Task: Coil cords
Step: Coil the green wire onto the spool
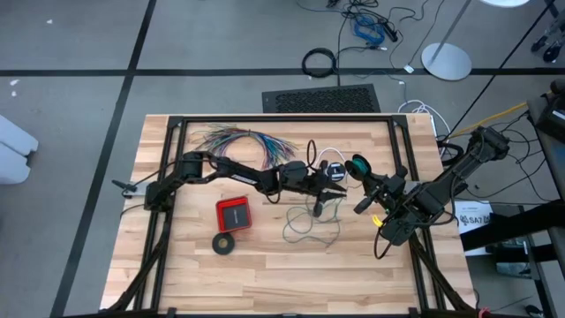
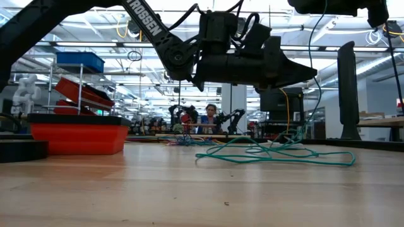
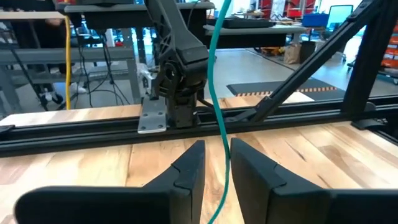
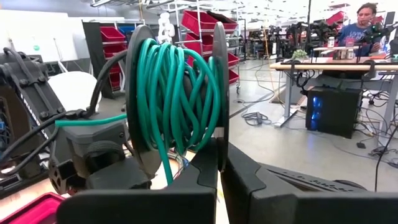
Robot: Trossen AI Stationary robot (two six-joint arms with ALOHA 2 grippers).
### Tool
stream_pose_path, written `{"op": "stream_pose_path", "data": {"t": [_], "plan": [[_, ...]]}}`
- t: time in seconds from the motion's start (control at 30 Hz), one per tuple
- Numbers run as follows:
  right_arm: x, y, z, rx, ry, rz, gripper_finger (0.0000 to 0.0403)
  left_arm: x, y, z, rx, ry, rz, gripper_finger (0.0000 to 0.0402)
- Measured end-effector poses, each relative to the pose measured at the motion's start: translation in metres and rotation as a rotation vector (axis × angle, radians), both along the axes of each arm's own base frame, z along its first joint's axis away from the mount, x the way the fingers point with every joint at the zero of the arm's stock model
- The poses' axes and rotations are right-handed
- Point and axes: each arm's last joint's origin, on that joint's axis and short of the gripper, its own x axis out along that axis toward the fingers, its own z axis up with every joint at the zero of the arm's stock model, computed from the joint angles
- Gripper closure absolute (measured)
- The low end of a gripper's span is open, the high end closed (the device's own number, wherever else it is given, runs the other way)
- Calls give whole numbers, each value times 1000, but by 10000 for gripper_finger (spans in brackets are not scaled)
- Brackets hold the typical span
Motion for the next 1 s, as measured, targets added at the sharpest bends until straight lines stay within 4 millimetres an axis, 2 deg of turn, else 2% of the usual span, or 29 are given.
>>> {"op": "stream_pose_path", "data": {"t": [0.13,0.33,0.43,0.63,0.77,1.0], "plan": [[1,1,2,1,-1,0,403,0,1,0,0,0,13,328],[1,1,2,3,-3,1,403,0,3,0,5,0,25,391],[2,1,2,9,-1,7,403,0,9,-1,9,7,43,396],[4,4,0,52,84,106,403,-5,47,-4,-7,44,107,399],[6,6,-2,66,161,181,403,-12,73,1,-63,75,91,400],[5,6,-5,61,248,246,403,-26,97,21,-34,154,95,401]]}}
